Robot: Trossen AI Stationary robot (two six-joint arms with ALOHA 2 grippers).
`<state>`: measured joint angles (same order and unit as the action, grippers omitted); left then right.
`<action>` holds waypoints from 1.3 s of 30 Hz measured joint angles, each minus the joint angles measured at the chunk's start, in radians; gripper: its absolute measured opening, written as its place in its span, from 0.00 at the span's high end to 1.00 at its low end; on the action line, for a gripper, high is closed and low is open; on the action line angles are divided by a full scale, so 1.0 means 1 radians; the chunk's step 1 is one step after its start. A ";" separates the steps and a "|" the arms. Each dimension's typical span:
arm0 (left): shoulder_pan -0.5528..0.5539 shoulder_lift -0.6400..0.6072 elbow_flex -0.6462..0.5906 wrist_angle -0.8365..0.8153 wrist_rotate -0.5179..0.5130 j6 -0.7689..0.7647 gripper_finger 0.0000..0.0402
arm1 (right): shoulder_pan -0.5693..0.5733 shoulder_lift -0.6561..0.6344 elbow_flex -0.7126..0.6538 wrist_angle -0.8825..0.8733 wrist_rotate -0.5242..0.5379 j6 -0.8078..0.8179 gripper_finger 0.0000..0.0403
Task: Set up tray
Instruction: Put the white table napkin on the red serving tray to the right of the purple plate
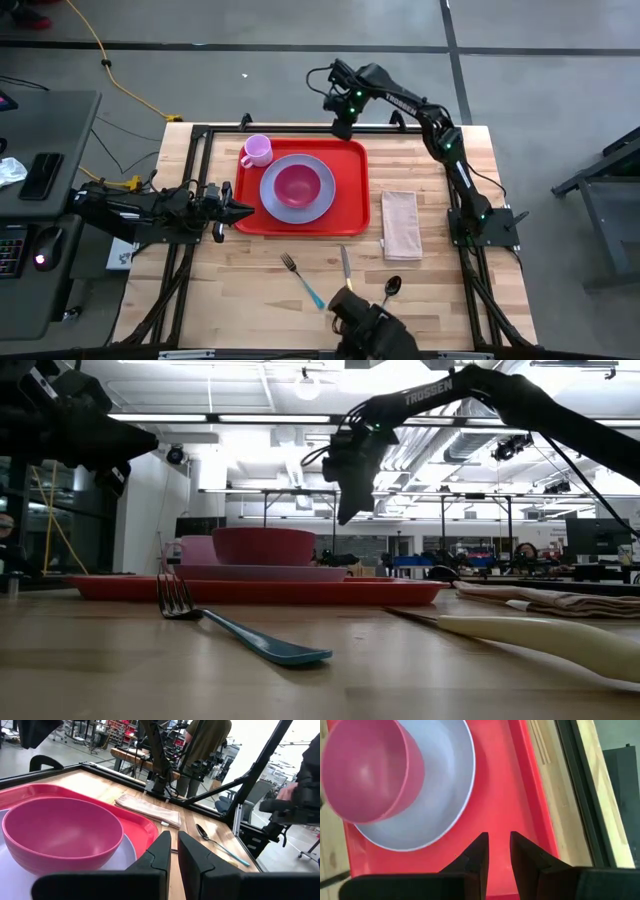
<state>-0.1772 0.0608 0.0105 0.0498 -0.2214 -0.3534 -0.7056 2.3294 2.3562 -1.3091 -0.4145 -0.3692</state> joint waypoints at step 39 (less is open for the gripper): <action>0.000 0.000 0.000 0.000 0.000 0.000 0.84 | -0.077 -0.311 -0.003 -0.089 -0.111 -0.017 0.86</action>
<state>-0.1768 0.0608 0.0102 0.0498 -0.2211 -0.3538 -0.7826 2.0184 2.3531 -1.3978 -0.5257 -0.3865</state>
